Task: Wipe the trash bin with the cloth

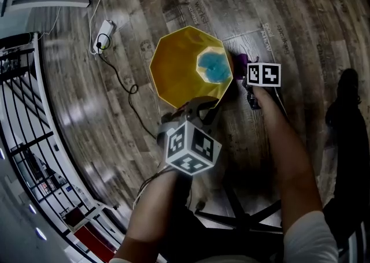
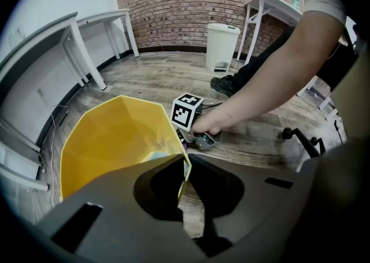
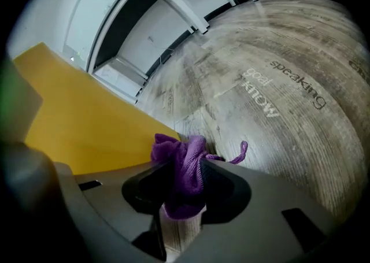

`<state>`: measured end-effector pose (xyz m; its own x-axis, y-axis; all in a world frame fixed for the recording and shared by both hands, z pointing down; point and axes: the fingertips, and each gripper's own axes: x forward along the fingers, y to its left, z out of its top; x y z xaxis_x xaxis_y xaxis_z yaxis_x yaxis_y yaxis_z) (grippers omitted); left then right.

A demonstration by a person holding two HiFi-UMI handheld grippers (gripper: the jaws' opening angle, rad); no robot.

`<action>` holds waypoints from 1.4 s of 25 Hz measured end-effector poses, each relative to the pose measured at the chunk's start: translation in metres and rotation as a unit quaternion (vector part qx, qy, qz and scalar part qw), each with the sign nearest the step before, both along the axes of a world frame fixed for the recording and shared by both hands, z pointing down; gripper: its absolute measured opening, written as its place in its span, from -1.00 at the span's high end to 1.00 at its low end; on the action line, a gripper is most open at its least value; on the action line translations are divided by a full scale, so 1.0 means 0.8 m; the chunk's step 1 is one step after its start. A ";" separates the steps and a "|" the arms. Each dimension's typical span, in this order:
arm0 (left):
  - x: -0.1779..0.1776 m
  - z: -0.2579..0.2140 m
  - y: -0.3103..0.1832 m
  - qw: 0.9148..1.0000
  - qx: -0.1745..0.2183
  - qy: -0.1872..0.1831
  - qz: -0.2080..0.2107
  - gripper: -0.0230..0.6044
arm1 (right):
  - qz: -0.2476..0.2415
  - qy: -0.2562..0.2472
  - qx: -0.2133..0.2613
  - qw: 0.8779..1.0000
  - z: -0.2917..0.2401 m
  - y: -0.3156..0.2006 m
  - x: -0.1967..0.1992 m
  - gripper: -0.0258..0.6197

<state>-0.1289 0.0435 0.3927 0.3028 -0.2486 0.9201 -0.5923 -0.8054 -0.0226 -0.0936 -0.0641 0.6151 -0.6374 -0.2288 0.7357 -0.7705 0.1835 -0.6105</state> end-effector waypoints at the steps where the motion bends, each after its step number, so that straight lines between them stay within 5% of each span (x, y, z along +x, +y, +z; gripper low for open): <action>1: 0.000 0.000 0.000 1.000 0.000 0.000 -0.001 0.84 | -0.008 0.012 0.000 1.000 0.007 0.001 -0.001 0.49; 13: -0.003 0.002 -0.001 1.000 0.001 0.000 -0.013 0.84 | -0.012 0.039 0.010 0.999 0.001 0.007 0.012 0.49; 20: 0.002 0.004 -0.007 1.000 0.014 -0.016 -0.023 0.84 | 0.074 -0.037 0.017 0.996 -0.078 0.022 0.050 0.49; 27: 0.004 -0.006 0.009 0.998 0.019 -0.043 0.043 0.68 | 0.155 -0.097 0.048 0.982 -0.165 0.032 0.091 0.49; 35: -0.023 -0.004 0.023 0.994 0.009 -0.083 0.067 0.65 | 0.163 -0.185 0.055 0.968 -0.227 0.068 0.059 0.48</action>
